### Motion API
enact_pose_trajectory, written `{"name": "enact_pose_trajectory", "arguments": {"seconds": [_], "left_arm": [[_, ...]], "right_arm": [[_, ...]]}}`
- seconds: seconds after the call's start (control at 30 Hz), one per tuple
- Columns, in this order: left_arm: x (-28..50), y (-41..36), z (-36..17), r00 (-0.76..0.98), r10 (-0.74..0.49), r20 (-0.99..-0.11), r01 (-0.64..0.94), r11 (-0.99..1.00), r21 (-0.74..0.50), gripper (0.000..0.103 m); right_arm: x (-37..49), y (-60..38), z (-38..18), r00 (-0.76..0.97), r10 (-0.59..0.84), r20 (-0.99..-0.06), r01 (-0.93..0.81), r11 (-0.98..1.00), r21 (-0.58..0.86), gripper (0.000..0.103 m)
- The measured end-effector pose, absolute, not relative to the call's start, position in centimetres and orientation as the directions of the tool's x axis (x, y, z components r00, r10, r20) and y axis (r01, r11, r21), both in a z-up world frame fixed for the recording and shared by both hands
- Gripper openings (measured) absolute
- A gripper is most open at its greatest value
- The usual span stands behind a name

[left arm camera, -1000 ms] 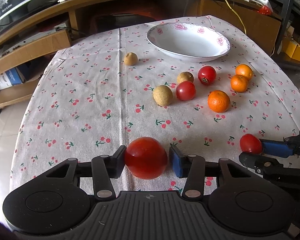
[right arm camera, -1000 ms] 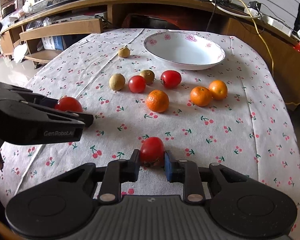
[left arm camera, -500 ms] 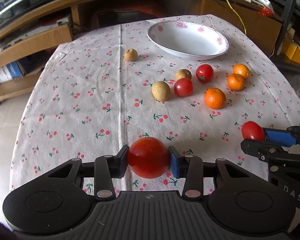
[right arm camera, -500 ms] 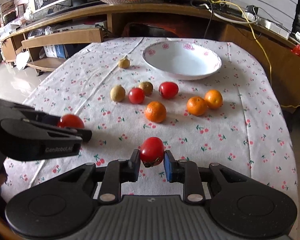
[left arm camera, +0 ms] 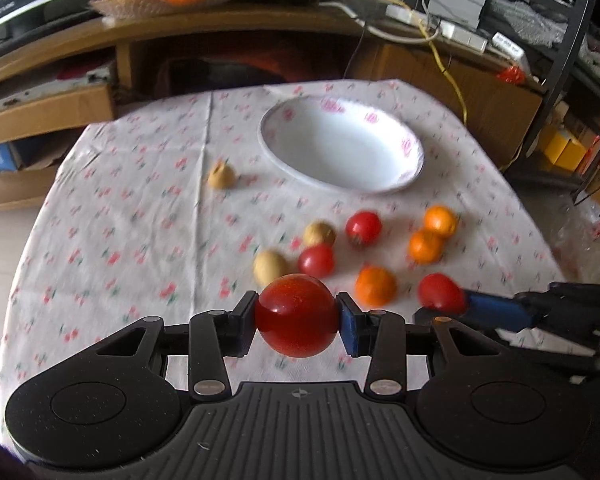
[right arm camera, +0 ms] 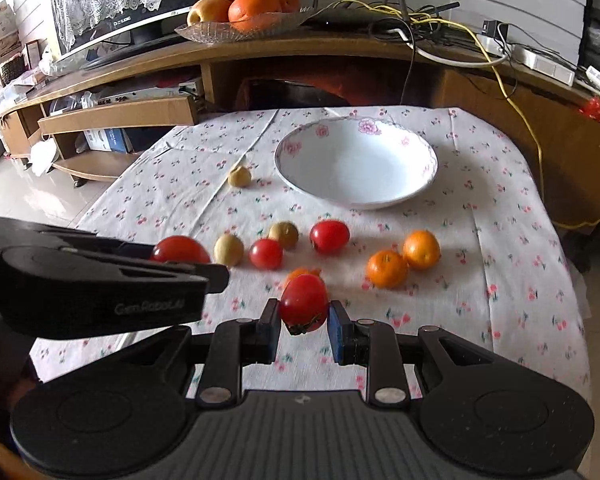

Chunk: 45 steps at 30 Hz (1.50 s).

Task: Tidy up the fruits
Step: 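Carry the large tomato in left tool over the white bowl while right tool carries its tomato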

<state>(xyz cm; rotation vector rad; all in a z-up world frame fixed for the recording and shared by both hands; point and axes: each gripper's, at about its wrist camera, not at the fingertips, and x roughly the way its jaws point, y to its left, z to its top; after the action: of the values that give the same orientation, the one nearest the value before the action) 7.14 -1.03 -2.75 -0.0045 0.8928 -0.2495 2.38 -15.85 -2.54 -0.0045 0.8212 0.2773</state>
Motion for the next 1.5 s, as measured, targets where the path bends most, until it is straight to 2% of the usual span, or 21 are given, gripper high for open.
{"name": "enact_pose_trajectory", "arguments": {"seconds": [0.2, 0.83, 1.5], "left_arm": [[9.8, -2.0, -2.2, 0.594, -0.258, -0.762, 0.227, 0.962, -0.149, 0.049], [18.8, -4.8, -2.5, 0.602, -0.236, -0.763, 0.242, 0.964, -0.107, 0.048], [21.1, -5.8, -4.1, 0.581, -0.222, -0.783, 0.238, 0.966, -0.097, 0.050]], "right_arm": [[5.2, -16.5, -2.2, 0.652, 0.250, -0.716, -0.238, 0.964, 0.120, 0.027], [14.9, -18.0, -2.9, 0.665, 0.223, -0.713, -0.234, 0.969, 0.085, 0.027], [18.3, -18.3, -5.1, 0.636, 0.219, -0.740, -0.257, 0.964, 0.064, 0.027]]}}
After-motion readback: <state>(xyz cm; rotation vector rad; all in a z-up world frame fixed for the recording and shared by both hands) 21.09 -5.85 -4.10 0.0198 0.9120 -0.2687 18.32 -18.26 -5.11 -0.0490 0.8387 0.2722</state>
